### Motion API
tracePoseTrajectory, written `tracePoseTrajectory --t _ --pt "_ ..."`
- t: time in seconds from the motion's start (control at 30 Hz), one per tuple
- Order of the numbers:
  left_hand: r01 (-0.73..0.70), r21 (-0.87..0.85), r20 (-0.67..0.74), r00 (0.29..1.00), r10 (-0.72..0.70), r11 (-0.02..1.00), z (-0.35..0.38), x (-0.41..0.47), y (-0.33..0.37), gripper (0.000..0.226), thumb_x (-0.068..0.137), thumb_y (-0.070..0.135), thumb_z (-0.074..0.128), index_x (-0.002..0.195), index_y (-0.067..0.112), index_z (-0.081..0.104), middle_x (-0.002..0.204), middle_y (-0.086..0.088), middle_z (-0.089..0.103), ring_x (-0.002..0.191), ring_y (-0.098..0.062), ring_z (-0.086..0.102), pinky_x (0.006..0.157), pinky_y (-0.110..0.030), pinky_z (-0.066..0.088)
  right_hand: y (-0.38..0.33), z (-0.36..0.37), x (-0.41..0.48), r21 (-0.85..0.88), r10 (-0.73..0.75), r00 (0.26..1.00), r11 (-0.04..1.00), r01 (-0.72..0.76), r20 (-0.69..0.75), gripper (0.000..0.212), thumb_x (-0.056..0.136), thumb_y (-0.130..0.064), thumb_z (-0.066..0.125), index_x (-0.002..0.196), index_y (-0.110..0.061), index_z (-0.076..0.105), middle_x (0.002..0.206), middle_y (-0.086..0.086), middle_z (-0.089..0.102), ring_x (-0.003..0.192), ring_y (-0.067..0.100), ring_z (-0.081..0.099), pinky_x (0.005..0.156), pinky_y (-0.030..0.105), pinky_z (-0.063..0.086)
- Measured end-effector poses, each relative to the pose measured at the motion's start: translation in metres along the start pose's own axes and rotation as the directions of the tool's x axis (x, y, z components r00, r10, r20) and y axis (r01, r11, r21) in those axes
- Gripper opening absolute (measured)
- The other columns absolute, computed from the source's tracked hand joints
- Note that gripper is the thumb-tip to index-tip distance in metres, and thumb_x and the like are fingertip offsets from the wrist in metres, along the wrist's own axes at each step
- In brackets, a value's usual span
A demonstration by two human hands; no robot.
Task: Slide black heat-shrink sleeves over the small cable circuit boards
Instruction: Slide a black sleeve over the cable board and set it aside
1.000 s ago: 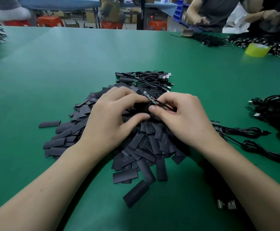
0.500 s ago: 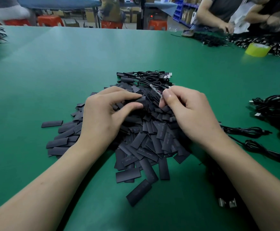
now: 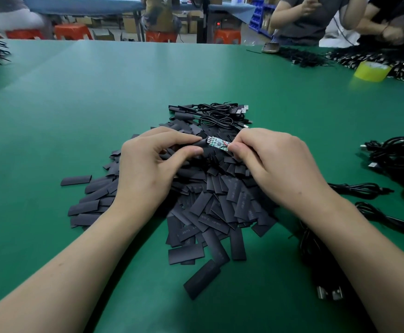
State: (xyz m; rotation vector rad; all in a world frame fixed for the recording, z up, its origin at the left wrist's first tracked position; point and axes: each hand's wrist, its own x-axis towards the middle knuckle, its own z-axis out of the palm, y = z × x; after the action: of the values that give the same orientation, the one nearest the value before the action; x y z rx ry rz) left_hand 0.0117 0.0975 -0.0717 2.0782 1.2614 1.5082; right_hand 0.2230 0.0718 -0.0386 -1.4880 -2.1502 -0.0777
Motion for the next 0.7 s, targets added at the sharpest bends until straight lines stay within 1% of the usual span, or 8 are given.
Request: tracePoseTrajectory --t 0.1,0.2,0.33,0.4,0.47,0.57,0.63,0.7 --pt "0.017 -0.009 0.012 1.000 -0.017 1.000 0.001 0.000 -0.001 0.014 0.085 0.021 0.082 0.099 0.020 0.082 0.091 0.009 0.075 0.082 -0.008 0.068 0.077 -0.020 0.050 0.001 0.000 0.000 -0.007 -0.021 1.000 1.000 0.021 0.008 0.033 0.104 -0.043 0.040 0.095 -0.020 0.063 0.083 -0.007 0.062 0.078 0.027 0.059 0.070 0.043 0.049" --pt "0.021 -0.006 0.027 0.999 -0.021 1.000 0.002 0.000 -0.002 0.016 0.084 0.023 0.082 0.100 0.020 0.082 0.090 0.008 0.074 0.080 -0.012 0.067 0.075 -0.026 0.052 0.000 0.000 0.000 -0.016 -0.029 0.999 0.999 0.029 0.027 0.034 0.102 -0.045 0.039 0.094 -0.021 0.062 0.079 -0.010 0.054 0.075 0.026 0.057 0.067 0.042 0.047" --pt "-0.029 0.056 0.044 0.999 0.027 0.998 0.001 -0.001 -0.002 0.018 0.084 0.023 0.082 0.102 0.020 0.082 0.093 0.007 0.073 0.083 -0.010 0.067 0.077 -0.026 0.052 0.002 0.000 0.001 -0.054 -0.035 0.997 0.998 0.038 0.066 0.034 0.101 -0.045 0.038 0.093 -0.022 0.061 0.078 -0.010 0.053 0.075 0.026 0.055 0.065 0.039 0.041" --pt "-0.062 0.081 0.067 0.996 0.056 0.995 0.001 -0.001 -0.001 0.019 0.084 0.023 0.082 0.103 0.020 0.082 0.095 0.006 0.073 0.084 -0.014 0.068 0.077 -0.026 0.053 0.004 -0.001 0.001 -0.080 -0.044 0.995 0.995 0.052 0.089 0.033 0.101 -0.045 0.037 0.095 -0.024 0.062 0.078 -0.012 0.051 0.074 0.023 0.051 0.063 0.037 0.035" --pt "-0.084 0.094 0.090 0.993 0.075 0.992 0.001 -0.001 0.001 0.020 0.084 0.022 0.083 0.104 0.021 0.081 0.096 0.006 0.073 0.084 -0.014 0.067 0.075 -0.020 0.051 0.006 -0.001 0.001 -0.102 -0.052 0.994 0.993 0.061 0.095 0.032 0.101 -0.045 0.038 0.095 -0.025 0.062 0.077 -0.012 0.049 0.071 0.020 0.045 0.063 0.035 0.030" --pt "-0.105 0.103 0.125 0.988 0.092 0.989 0.001 0.000 0.001 0.019 0.085 0.021 0.082 0.104 0.020 0.082 0.096 0.008 0.073 0.085 -0.009 0.066 0.075 -0.014 0.048 0.008 -0.002 0.002 -0.091 -0.052 0.994 0.994 0.061 0.097 0.030 0.101 -0.046 0.039 0.093 -0.027 0.061 0.077 -0.014 0.049 0.072 0.017 0.044 0.063 0.034 0.029" --pt "-0.114 0.105 0.142 0.985 0.099 0.988 0.001 0.001 0.000 0.019 0.085 0.021 0.081 0.104 0.020 0.082 0.095 0.009 0.072 0.086 -0.007 0.066 0.077 -0.015 0.049 0.010 -0.002 0.003 -0.069 -0.045 0.993 0.996 0.052 0.109 0.032 0.098 -0.048 0.037 0.093 -0.028 0.062 0.076 -0.015 0.048 0.072 0.016 0.044 0.064 0.033 0.029" --pt "-0.117 0.120 0.143 0.985 0.099 0.986 0.002 0.000 -0.001 0.019 0.085 0.022 0.082 0.104 0.020 0.082 0.095 0.010 0.071 0.086 -0.007 0.066 0.078 -0.018 0.050 0.010 -0.001 0.002 -0.063 -0.047 0.991 0.997 0.055 0.124 0.030 0.098 -0.048 0.037 0.090 -0.029 0.059 0.074 -0.015 0.048 0.072 0.016 0.045 0.063 0.033 0.028"
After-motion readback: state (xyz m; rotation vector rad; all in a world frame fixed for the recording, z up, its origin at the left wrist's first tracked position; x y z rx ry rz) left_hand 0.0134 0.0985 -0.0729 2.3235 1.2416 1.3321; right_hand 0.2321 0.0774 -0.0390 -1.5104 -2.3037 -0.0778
